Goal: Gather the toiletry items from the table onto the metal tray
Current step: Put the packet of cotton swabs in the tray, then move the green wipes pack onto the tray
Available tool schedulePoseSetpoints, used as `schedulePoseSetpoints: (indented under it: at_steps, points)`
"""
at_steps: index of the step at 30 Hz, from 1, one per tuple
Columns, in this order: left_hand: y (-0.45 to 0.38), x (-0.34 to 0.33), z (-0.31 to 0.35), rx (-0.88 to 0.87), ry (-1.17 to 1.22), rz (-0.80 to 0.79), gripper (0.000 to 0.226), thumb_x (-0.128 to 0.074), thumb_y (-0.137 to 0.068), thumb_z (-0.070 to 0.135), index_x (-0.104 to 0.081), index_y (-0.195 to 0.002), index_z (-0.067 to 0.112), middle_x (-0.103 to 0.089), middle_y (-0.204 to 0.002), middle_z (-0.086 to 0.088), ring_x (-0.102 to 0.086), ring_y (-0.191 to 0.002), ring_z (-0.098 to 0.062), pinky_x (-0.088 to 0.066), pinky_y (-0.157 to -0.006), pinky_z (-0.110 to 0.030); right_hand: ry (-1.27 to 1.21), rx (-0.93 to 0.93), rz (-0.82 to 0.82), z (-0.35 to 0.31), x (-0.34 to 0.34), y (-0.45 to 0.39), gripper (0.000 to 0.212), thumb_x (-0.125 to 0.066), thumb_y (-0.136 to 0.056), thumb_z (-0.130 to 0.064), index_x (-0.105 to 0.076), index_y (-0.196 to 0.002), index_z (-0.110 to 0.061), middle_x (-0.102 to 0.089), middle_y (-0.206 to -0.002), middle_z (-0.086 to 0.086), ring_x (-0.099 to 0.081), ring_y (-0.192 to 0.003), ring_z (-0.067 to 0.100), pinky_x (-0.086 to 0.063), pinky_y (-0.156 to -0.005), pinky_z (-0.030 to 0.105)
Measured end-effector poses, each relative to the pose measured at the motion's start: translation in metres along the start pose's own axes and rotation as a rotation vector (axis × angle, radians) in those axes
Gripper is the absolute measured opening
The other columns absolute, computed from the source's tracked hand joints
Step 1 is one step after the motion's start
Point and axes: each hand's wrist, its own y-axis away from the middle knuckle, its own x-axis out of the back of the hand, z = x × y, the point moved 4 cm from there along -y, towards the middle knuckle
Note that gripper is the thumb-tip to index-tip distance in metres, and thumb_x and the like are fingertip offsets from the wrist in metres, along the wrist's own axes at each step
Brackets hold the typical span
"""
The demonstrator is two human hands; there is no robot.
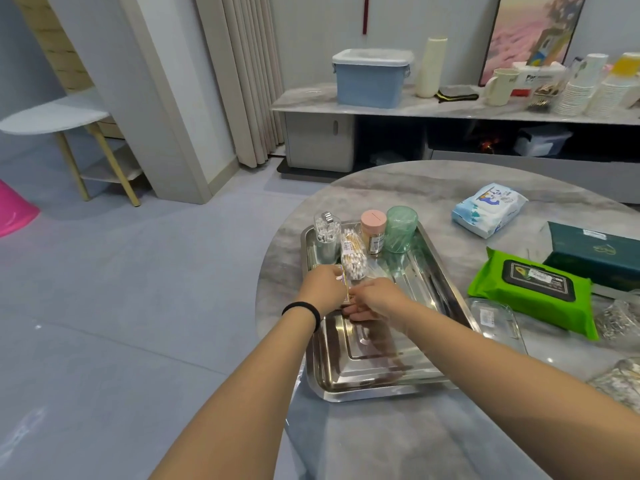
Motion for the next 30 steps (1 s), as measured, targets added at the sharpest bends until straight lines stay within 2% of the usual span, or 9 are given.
schedulePoseSetpoints:
  at_steps: [3,9,13,17,20,23,25,28,30]
  points:
    - [0.005,0.001,0.008,-0.021,-0.003,-0.002,0.047,-0.038,-0.09,0.004,-0.048,-0.136,0.011,-0.046,-0.145,-0.009,-0.048,-0.128,-0.025,-0.042,-0.101,-0.032,0.036,0.04,-0.002,0.0,0.012,0.011,0.034,-0.042,-0.091,0.006,-0.054,-0.123,0.001,-0.065,-0.103,0.022,-0.066,-0.073,0.021,-0.057,-0.069,0.03]
    - [0.025,-0.013,0.049,-0.142,0.008,-0.011,0.041,-0.04,-0.092,0.01,-0.05,-0.132,0.013,-0.053,-0.135,-0.01,-0.055,-0.096,-0.02,-0.043,-0.079,-0.027,0.211,0.192,0.099,-0.003,0.057,0.038,0.031,-0.046,-0.089,0.0,-0.059,-0.116,-0.005,-0.062,-0.093,0.009,-0.062,-0.07,0.016,-0.05,-0.062,0.023]
    - [0.041,-0.033,0.084,-0.26,-0.007,-0.037,0.04,-0.041,-0.093,0.013,-0.05,-0.132,0.013,-0.053,-0.138,-0.008,-0.054,-0.117,-0.022,-0.044,-0.094,-0.031,0.277,0.252,0.212,0.003,0.103,0.063,0.028,-0.05,-0.087,-0.003,-0.062,-0.111,-0.007,-0.062,-0.083,0.006,-0.059,-0.068,0.017,-0.047,-0.059,0.024]
    - [0.05,-0.065,0.119,-0.309,0.023,-0.099,0.039,-0.043,-0.091,0.01,-0.054,-0.128,0.012,-0.058,-0.13,-0.006,-0.054,-0.119,-0.021,-0.04,-0.089,-0.022,0.252,0.221,0.299,0.02,0.159,0.09,0.021,-0.05,-0.086,-0.001,-0.063,-0.102,-0.007,-0.057,-0.068,0.003,-0.054,-0.061,0.017,-0.044,-0.056,0.025]
    - [0.049,-0.091,0.141,-0.304,0.04,-0.119,0.038,-0.046,-0.088,0.009,-0.057,-0.125,0.01,-0.06,-0.126,-0.009,-0.056,-0.117,-0.023,-0.042,-0.092,-0.024,0.322,0.186,0.372,0.033,0.201,0.103,0.028,-0.05,-0.084,-0.003,-0.064,-0.108,-0.007,-0.057,-0.071,0.002,-0.055,-0.069,0.021,-0.049,-0.067,0.032]
    - [0.043,-0.121,0.156,-0.281,0.026,-0.16,0.039,-0.048,-0.088,0.011,-0.056,-0.127,0.008,-0.06,-0.127,-0.011,-0.056,-0.118,-0.025,-0.044,-0.101,-0.031,0.416,0.16,0.459,0.042,0.236,0.109,0.035,-0.054,-0.084,-0.006,-0.063,-0.118,-0.006,-0.064,-0.098,0.008,-0.059,-0.088,0.024,-0.048,-0.086,0.033]
    - [0.034,-0.141,0.164,-0.272,0.01,-0.162,0.041,-0.048,-0.088,0.013,-0.055,-0.128,0.007,-0.061,-0.128,-0.011,-0.056,-0.12,-0.026,-0.043,-0.103,-0.033,0.471,0.142,0.49,0.046,0.253,0.11,0.036,-0.054,-0.086,-0.008,-0.059,-0.122,-0.006,-0.064,-0.115,0.014,-0.059,-0.097,0.027,-0.045,-0.084,0.03]
    - [0.015,-0.162,0.173,-0.239,-0.009,-0.135,0.04,-0.046,-0.09,0.014,-0.053,-0.128,0.001,-0.06,-0.128,-0.017,-0.056,-0.117,-0.031,-0.045,-0.1,-0.036,0.536,0.099,0.529,0.05,0.27,0.103,0.034,-0.054,-0.087,-0.014,-0.06,-0.12,-0.006,-0.06,-0.101,0.016,-0.055,-0.086,0.026,-0.049,-0.073,0.032]
    - [0.003,-0.17,0.172,-0.196,-0.026,-0.122,0.034,-0.045,-0.092,0.016,-0.054,-0.118,-0.005,-0.061,-0.119,-0.022,-0.058,-0.108,-0.036,-0.046,-0.09,-0.037,0.573,0.053,0.591,0.052,0.276,0.096,0.036,-0.055,-0.087,-0.021,-0.059,-0.12,-0.006,-0.06,-0.105,0.019,-0.056,-0.099,0.032,-0.049,-0.089,0.042]
